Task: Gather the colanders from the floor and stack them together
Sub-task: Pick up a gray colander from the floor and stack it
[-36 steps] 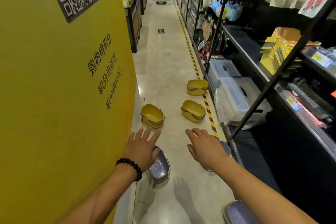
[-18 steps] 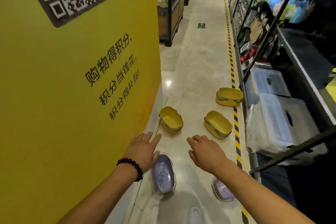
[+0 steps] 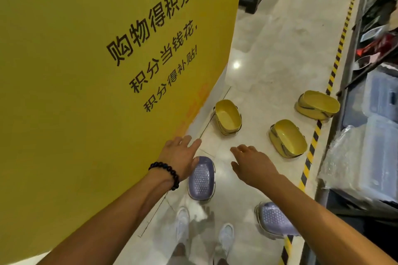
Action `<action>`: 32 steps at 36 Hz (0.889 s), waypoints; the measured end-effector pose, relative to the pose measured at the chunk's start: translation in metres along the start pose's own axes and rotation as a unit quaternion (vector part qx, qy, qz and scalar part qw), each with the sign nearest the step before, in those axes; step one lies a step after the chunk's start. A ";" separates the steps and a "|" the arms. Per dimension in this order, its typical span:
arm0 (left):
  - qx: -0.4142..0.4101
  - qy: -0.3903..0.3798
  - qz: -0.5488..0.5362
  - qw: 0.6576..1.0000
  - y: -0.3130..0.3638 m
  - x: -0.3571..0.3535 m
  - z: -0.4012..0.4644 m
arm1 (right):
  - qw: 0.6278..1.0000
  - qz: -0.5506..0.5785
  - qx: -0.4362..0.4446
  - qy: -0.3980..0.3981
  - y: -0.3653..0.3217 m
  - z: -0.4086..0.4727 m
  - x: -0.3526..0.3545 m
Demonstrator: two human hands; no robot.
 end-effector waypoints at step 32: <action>-0.164 -0.133 0.064 0.975 -0.039 -0.410 0.222 | 0.957 0.194 -0.194 -0.095 0.033 0.137 -0.404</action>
Point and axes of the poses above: each hand's wrist, its own z-axis towards the middle knuckle, its own x-axis out of the back of the hand, y = z × x, the point moved 6 cm from there along z, towards the middle knuckle, and after that the axes turned 3 degrees about x, right-handed, at the moved point
